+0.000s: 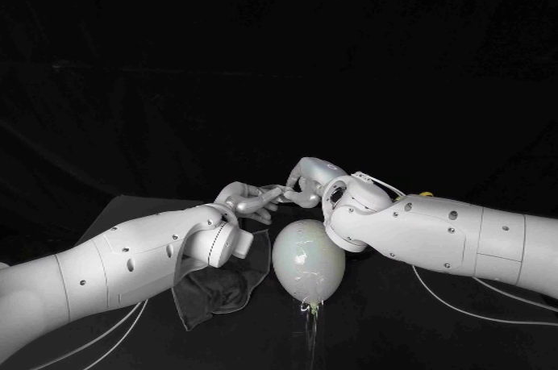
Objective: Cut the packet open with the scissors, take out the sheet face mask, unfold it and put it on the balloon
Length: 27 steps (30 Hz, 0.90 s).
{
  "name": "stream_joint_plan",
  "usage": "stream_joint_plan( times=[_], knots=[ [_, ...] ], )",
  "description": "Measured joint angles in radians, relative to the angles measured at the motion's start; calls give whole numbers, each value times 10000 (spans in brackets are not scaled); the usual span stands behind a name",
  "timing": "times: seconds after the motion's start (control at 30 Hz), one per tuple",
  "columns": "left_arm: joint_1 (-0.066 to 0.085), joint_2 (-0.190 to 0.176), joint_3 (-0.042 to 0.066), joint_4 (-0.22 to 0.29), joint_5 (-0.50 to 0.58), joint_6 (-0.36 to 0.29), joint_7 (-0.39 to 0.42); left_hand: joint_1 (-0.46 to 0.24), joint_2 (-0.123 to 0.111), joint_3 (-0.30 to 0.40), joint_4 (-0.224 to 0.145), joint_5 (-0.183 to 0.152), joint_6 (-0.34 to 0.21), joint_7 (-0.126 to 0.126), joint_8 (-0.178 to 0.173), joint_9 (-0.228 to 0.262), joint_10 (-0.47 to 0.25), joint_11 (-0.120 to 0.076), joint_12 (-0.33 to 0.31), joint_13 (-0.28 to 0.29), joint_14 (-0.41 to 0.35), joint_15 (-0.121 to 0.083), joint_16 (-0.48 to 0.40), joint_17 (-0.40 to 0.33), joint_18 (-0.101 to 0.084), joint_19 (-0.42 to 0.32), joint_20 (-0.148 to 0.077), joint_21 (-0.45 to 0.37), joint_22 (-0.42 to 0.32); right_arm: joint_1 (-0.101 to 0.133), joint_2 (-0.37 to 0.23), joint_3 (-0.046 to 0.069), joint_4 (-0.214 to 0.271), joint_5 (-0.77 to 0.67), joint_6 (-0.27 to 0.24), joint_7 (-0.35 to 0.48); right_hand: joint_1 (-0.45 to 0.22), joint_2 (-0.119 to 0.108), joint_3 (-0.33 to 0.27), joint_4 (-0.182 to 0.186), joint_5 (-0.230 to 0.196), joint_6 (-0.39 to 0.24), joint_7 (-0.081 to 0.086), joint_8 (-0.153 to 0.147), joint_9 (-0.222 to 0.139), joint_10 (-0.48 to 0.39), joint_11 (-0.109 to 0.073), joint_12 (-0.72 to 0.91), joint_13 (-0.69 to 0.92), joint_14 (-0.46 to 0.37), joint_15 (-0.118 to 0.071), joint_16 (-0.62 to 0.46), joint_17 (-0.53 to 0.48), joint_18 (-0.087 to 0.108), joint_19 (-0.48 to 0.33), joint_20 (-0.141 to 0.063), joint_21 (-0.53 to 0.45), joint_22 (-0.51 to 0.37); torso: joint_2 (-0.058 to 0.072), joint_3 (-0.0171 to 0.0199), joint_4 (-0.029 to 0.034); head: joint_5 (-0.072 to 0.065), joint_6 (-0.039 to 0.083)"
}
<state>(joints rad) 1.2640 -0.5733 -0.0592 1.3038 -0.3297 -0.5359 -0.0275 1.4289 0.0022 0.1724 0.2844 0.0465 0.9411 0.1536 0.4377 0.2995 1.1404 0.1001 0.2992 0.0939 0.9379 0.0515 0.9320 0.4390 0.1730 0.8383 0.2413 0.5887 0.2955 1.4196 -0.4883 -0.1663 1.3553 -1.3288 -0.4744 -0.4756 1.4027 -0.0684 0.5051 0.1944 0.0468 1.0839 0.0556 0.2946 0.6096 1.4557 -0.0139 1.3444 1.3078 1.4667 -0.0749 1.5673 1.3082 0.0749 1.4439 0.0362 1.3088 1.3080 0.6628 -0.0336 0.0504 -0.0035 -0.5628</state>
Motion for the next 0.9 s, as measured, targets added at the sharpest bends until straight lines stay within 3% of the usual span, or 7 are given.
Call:
stream_joint_plan(
  times=[0.3,0.57,0.7,0.73,0.83,0.87,0.9],
  knots=[
    [2,-36,0,5,62,-35,-1,266,-181,1172,54,0,0,-1,-1,-52,-1,1,-128,-138,-17,-14,0,-92,-9,-39,-38,78,24,-2,-15,0,33,-3,3,4,1,0,-1,0,-3,-3,-3,0,0,0,0,-18,0,-1,1,-1,-1,0,0,0,0,-8,1,-3,-1,19,-8],
    [4,-10,0,-28,146,-68,29,500,-731,3601,-288,-57,1,0,252,-4,305,-53,-371,-253,-15,-13,0,-225,-17,-147,-146,498,245,-4,-68,0,182,6,11,10,3,-1,-3,-1,-8,3,3,0,0,0,0,-17,0,-3,2,-9,-9,0,0,0,0,-4,-1,-4,-3,88,-44],
    [4,-1,0,-59,179,-94,38,355,-914,3815,-87,2,55,-54,382,99,477,-84,-438,-253,62,-85,-1,-276,-23,-201,-199,770,410,-4,-110,-1,303,15,-12,10,4,-1,-4,-1,-10,3,3,0,0,0,0,-17,0,-4,3,-26,-8,0,-1,0,0,-2,-1,1,-3,124,-58],
    [4,1,0,-66,185,-101,39,294,-976,4120,-363,2,93,-91,382,104,552,-100,-476,-252,81,-102,-1,-287,-24,-221,-220,824,443,-4,-117,-2,321,15,-24,10,4,-1,-4,-1,-10,3,3,0,0,0,0,-16,0,-4,3,-31,-8,0,-1,0,0,-1,-1,1,-3,129,-63],
    [4,6,0,-78,205,-129,43,43,-1143,4245,-347,2,187,-177,509,174,722,-74,-567,-252,173,-156,-1,-336,-26,-362,-269,1108,634,-7,-128,-3,343,17,-91,9,5,-2,-4,-1,-11,3,3,0,-1,0,0,-16,-1,-17,17,-22,-7,0,-1,1,0,-1,-1,-1,-5,142,-76],
    [4,7,0,-80,212,-139,44,-76,-1195,4561,-614,1,209,-161,541,190,822,-105,-610,-252,188,-167,-1,-350,-28,-418,-272,1196,692,-7,-129,-3,340,17,-117,9,5,-2,-5,-1,-22,3,3,0,-1,0,0,-16,0,-16,15,-8,-7,0,-3,3,0,0,-2,-3,-5,144,-81],
    [4,10,0,-81,224,-151,45,-201,-1264,4599,-639,1,259,-182,563,240,847,-85,-642,-252,225,-180,-1,-363,-29,-441,-291,1336,778,-8,-125,-3,325,18,-155,9,5,-2,-5,-2,-30,3,4,0,-1,0,0,-16,0,-12,12,-4,-6,0,3,-3,0,1,-2,-6,-5,149,-88]
  ],
)
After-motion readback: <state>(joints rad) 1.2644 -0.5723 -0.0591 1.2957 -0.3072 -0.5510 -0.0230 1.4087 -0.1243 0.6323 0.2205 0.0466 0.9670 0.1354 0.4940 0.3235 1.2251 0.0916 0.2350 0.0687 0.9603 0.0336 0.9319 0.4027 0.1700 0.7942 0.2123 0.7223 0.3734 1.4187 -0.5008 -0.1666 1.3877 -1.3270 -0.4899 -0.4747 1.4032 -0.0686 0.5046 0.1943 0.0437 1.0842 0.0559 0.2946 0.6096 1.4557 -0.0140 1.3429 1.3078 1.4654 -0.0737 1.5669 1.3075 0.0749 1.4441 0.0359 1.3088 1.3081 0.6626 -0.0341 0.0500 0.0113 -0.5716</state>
